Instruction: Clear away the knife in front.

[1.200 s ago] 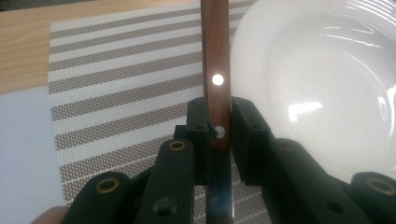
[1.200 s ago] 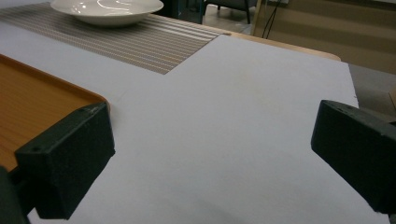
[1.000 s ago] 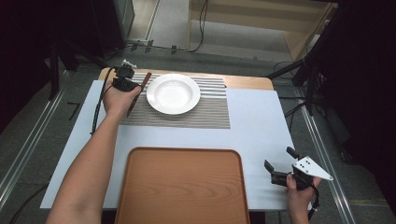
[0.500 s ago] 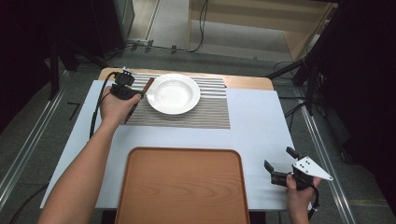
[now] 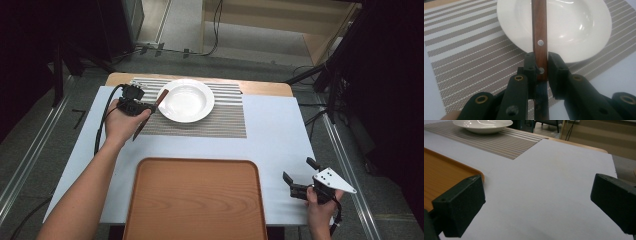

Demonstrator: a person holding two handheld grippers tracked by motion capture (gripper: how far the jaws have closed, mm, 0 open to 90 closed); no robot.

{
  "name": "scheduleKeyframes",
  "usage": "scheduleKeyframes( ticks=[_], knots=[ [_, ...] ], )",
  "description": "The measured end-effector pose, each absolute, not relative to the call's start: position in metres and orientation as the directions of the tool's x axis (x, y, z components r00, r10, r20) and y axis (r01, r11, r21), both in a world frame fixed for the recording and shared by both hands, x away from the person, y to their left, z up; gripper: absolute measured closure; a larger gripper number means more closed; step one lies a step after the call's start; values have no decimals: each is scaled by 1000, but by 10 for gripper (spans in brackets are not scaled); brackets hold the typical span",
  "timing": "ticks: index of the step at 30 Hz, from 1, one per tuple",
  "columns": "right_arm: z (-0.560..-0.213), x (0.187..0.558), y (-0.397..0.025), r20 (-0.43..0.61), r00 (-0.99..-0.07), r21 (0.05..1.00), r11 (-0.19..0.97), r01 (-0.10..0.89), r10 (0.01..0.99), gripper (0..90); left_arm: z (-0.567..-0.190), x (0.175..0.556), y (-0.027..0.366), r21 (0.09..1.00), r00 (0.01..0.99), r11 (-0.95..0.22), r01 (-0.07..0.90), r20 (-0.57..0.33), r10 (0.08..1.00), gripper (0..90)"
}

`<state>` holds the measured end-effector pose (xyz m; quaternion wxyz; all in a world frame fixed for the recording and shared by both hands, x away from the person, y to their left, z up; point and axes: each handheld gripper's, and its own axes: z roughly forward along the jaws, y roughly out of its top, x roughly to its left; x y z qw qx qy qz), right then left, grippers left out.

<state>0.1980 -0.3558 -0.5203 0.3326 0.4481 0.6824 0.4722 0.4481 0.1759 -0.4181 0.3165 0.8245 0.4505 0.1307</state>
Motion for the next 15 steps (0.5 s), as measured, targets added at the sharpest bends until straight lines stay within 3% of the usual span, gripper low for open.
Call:
scheduleKeyframes(
  ticks=[15],
  knots=[
    [-520,198,-356,-28,-377,943,150,297,926,0,-422,403,177,646,609,-433,629,-63,791,765]
  ],
)
